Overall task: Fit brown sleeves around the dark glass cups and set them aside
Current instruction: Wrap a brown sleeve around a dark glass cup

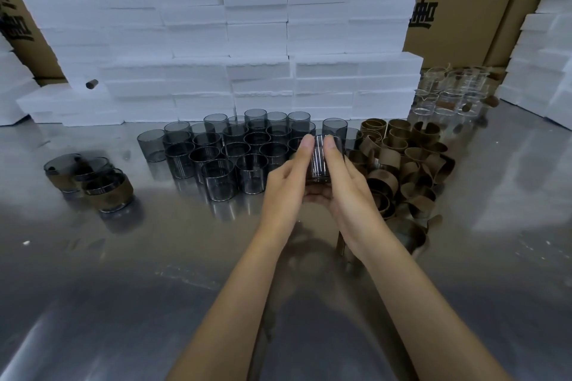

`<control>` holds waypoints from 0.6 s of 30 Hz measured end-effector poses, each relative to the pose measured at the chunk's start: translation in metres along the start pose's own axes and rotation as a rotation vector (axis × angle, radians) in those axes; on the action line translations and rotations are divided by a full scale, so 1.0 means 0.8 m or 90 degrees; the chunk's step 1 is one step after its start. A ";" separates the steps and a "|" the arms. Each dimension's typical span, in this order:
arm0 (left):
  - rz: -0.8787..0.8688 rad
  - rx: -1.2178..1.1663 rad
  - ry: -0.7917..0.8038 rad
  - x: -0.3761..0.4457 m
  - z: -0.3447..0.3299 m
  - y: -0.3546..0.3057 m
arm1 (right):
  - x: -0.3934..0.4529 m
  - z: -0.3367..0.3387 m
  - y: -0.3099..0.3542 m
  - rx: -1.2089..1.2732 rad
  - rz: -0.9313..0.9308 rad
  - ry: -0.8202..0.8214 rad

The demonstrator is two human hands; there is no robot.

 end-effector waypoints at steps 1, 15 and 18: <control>0.000 0.003 -0.004 0.001 0.002 0.000 | 0.000 0.000 0.001 -0.008 0.012 -0.009; -0.061 0.039 -0.094 0.010 0.034 -0.003 | -0.003 0.033 0.020 -0.087 0.082 -0.118; -0.055 0.043 -0.060 0.007 0.027 -0.006 | -0.007 0.029 0.030 -0.096 0.132 -0.100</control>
Point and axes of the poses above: each hand's wrist, its own x-axis towards the middle knuckle, its own z-axis out of the back of the hand, y = z × x, the point moved 9 cm from there along x, towards the middle knuckle, and after that the axes turned 6 degrees about x, right-handed, at the moved point
